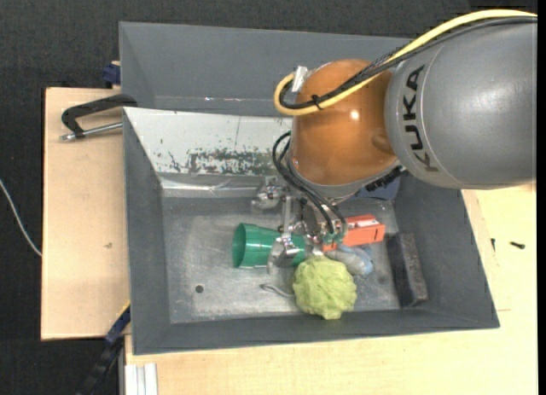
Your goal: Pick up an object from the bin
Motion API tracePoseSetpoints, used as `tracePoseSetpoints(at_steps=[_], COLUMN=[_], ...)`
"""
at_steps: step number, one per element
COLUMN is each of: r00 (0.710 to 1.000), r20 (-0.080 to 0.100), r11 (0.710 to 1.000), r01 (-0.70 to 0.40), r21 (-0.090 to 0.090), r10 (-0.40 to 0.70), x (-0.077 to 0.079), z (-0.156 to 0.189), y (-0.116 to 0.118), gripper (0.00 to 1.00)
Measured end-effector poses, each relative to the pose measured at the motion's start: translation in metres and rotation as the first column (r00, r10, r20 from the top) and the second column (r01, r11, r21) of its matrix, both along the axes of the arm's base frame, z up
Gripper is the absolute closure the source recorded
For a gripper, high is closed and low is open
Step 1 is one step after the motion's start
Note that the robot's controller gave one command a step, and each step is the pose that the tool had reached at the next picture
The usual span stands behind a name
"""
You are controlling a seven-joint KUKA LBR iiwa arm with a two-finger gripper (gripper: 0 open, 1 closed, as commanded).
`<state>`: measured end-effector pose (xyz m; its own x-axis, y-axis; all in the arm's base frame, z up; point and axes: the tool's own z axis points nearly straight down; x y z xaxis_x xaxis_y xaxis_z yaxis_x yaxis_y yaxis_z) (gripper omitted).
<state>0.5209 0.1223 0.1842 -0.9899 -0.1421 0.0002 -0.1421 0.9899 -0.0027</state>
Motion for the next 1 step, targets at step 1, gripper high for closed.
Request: tracePoseSetpoints(at_steps=[1], r00=[0.995], r20=[0.01], r11=[0.995], r01=[-0.103], r21=[0.005], r10=[0.103], x=[0.0265], z=[-0.0397], y=[0.0072], gripper=[0.0])
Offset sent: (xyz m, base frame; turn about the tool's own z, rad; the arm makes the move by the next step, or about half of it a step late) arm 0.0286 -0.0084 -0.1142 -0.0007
